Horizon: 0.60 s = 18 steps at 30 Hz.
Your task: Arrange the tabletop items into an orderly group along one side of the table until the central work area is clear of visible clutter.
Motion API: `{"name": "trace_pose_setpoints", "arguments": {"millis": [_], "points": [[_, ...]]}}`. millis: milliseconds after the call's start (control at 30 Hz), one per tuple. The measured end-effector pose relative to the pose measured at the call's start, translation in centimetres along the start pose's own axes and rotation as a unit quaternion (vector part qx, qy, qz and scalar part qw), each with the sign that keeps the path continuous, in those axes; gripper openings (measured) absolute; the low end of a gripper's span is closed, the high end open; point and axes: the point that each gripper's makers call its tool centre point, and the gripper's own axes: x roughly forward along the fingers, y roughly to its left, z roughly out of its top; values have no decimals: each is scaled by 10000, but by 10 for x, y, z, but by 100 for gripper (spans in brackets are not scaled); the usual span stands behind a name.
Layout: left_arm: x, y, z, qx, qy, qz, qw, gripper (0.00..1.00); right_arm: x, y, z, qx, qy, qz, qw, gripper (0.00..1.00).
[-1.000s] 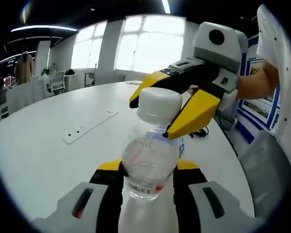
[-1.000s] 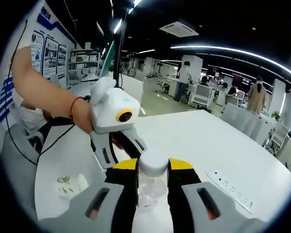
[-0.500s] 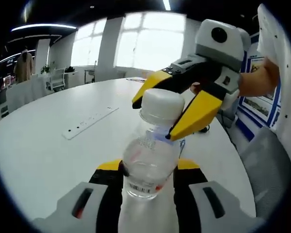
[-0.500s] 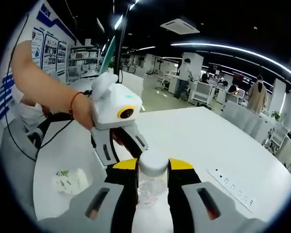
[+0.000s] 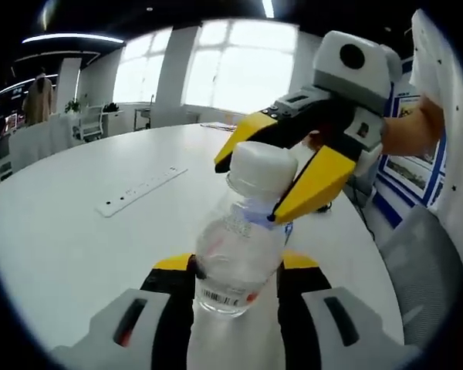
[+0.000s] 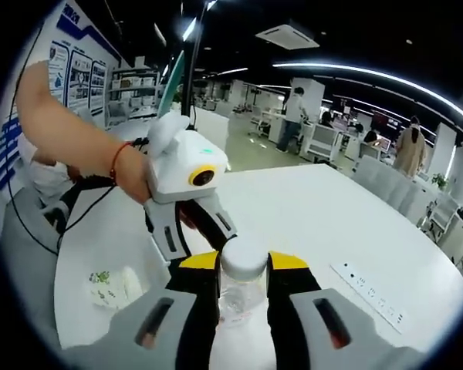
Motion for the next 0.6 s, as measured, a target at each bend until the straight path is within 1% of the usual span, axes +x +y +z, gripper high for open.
{"name": "trace_pose_setpoints", "arguments": {"millis": [133,600], "points": [[1,1,0,-31,-14,5,10000,41,0,-1,-1,69,13,8,10000,21],[1,0,-1,-47,42,42,10000,43,-2,1,-2,80,48,28,10000,21]]}}
